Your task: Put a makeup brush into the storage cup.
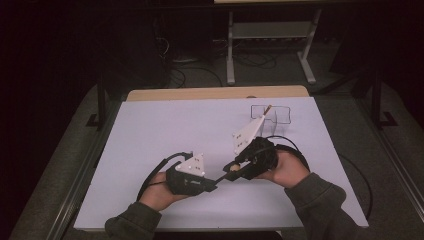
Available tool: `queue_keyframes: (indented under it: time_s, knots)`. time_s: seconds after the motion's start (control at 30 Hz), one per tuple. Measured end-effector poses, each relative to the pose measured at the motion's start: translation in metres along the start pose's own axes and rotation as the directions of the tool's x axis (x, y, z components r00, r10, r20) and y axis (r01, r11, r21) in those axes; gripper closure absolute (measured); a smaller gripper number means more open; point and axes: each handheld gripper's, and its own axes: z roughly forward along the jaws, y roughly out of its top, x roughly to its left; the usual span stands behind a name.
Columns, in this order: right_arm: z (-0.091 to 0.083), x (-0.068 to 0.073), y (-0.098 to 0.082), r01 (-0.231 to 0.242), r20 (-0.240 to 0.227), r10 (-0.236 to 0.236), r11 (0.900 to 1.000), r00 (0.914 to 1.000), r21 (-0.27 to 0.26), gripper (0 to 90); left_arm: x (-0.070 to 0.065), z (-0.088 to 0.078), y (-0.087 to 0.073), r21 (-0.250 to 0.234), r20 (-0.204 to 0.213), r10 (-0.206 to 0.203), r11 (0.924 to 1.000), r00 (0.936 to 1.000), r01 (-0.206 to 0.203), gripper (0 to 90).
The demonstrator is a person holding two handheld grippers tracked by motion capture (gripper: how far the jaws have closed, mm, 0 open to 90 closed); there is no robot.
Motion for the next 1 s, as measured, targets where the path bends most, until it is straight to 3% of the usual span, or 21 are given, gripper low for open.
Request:
queue_keyframes:
  time_s: [0.07, 0.17, 0.33, 0.53, 0.63, 0.67, 0.8, 0.87, 1.0]
  knots:
    - [-0.002, -0.001, -0.006, -0.013, 0.016, 0.014, 0.999, 0.9998, -0.045, 65.1, 0.000, -0.002, -0.001, -0.033, -0.005, -0.018, 0.9993, 0.9998, 0.018, 83.8]
    - [-0.003, -0.002, -0.017, -0.052, 0.019, 0.055, 0.991, 0.9983, -0.127, 64.2, 0.001, -0.005, -0.003, -0.081, 0.000, -0.046, 0.9957, 0.9989, 0.046, 83.8]
    - [-0.004, -0.004, -0.028, -0.095, 0.019, 0.101, 0.973, 0.9947, -0.209, 62.7, 0.004, -0.005, -0.006, -0.107, -0.009, -0.071, 0.9918, 0.9974, 0.070, 83.8]
    - [0.001, -0.006, -0.028, -0.122, 0.000, 0.126, 0.964, 0.9920, -0.235, 67.1, 0.004, -0.001, -0.003, -0.129, -0.014, -0.070, 0.9894, 0.9974, 0.068, 83.8]
    - [0.003, -0.008, -0.027, -0.120, -0.010, 0.121, 0.962, 0.9926, -0.245, 72.5, 0.003, 0.002, -0.002, -0.121, -0.015, -0.065, 0.9907, 0.9978, 0.062, 83.8]
    - [0.003, -0.008, -0.027, -0.128, -0.024, 0.126, 0.961, 0.9917, -0.245, 78.8, 0.003, 0.002, -0.002, -0.121, -0.014, -0.063, 0.9907, 0.9979, 0.061, 83.7]
    - [0.005, -0.008, -0.027, -0.109, -0.041, 0.102, 0.965, 0.9940, -0.238, 83.1, 0.003, 0.004, -0.002, -0.106, -0.006, -0.056, 0.9928, 0.9984, 0.055, 82.6]
    - [0.006, -0.008, -0.024, -0.097, -0.033, 0.092, 0.974, 0.9952, -0.203, 83.2, 0.002, 0.005, -0.002, -0.087, -0.015, -0.059, 0.9945, 0.9982, 0.057, 78.0]
    - [0.007, -0.007, -0.018, -0.056, -0.023, 0.054, 0.988, 0.9983, -0.146, 83.3, 0.001, 0.008, -0.002, -0.073, -0.001, -0.061, 0.9955, 0.9981, 0.061, 78.9]
